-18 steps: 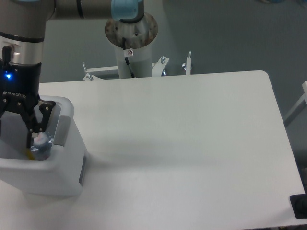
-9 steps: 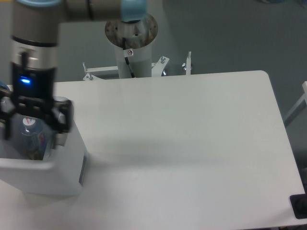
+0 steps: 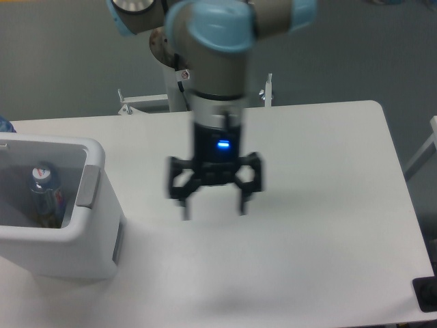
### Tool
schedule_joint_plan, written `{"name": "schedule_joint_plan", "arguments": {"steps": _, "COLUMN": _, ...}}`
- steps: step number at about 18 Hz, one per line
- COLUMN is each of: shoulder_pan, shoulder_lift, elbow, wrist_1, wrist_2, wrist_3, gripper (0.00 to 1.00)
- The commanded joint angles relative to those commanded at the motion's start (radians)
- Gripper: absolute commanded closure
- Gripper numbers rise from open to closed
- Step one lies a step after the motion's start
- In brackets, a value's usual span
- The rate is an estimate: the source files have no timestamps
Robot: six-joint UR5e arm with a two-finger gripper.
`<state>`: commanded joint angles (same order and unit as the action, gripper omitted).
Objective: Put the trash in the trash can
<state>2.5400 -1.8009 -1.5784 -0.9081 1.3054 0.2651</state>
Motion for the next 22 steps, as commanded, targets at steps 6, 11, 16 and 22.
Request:
{"name": "schedule_joint_plan", "arguments": {"steps": 6, "shoulder_pan": 0.126, "shoulder_lift": -0.017, "elbow": -0.034, "wrist_1": -0.002, "wrist_2": 0.000, "wrist_3": 0.178, "gripper": 0.00}}
{"name": "schedule_joint_plan", "arguments": {"steps": 11, "shoulder_pan": 0.172, "shoulder_lift": -0.067, "elbow": -0.040, "wrist_1": -0.005, "wrist_2": 0.107, "wrist_3": 0.316, "gripper": 0.00}}
{"name": "schedule_joint_plan", "arguments": {"steps": 16, "shoulder_pan": 0.174, "shoulder_lift": -0.106, "elbow": -0.043, "wrist_1": -0.011, "wrist_2": 0.210, "wrist_3": 0.434, "gripper": 0.00}}
{"name": "schedule_joint_plan", "arguments": {"steps": 22, "shoulder_pan": 0.171, "shoulder_lift": -0.117, "elbow": -0.068, "wrist_1": -0.017, "wrist_2": 0.271, "wrist_3": 0.706, "gripper": 0.00}}
